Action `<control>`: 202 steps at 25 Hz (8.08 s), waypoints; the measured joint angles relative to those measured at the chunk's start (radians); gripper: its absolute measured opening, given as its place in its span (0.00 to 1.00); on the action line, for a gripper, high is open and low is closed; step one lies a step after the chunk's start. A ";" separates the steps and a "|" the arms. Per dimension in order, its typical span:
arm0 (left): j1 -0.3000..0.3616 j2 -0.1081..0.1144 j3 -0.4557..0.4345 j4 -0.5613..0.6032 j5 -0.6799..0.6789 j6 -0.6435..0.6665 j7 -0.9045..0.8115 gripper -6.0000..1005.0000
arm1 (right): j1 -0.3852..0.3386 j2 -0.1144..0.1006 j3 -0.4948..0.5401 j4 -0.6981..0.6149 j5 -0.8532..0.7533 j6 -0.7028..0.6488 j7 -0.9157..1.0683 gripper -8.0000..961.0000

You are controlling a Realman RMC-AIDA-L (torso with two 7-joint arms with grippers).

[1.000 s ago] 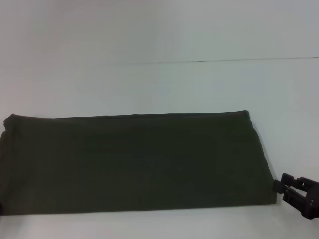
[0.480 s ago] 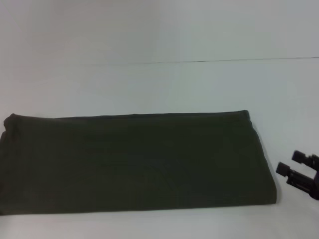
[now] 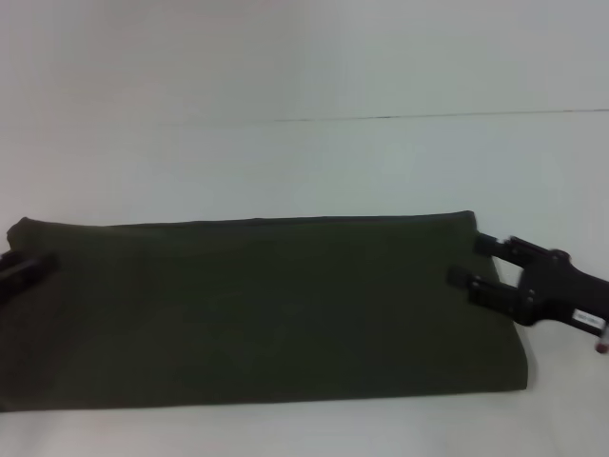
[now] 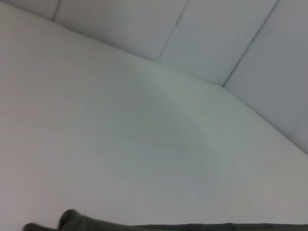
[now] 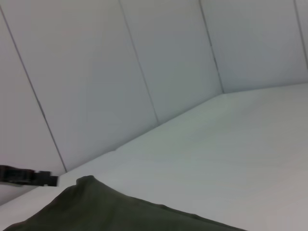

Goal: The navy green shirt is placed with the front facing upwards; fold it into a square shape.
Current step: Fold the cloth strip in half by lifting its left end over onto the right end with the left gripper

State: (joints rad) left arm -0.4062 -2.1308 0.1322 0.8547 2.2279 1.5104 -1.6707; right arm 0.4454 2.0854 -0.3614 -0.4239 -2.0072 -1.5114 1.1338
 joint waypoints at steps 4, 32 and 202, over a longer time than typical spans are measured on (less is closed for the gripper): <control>-0.047 0.005 0.053 -0.072 -0.003 -0.106 0.002 0.72 | 0.035 0.002 -0.023 0.024 -0.001 0.044 0.001 0.81; -0.115 0.002 0.225 -0.168 -0.007 -0.516 -0.063 0.71 | 0.076 0.007 -0.025 0.090 0.005 0.073 0.015 0.80; -0.136 0.091 0.187 -0.004 0.429 -0.097 -0.555 0.85 | 0.131 0.007 -0.077 0.132 -0.001 0.154 0.027 0.80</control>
State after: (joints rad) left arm -0.5423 -2.0396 0.3192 0.8510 2.6570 1.4136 -2.2259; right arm 0.5767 2.0923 -0.4388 -0.2915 -2.0079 -1.3575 1.1612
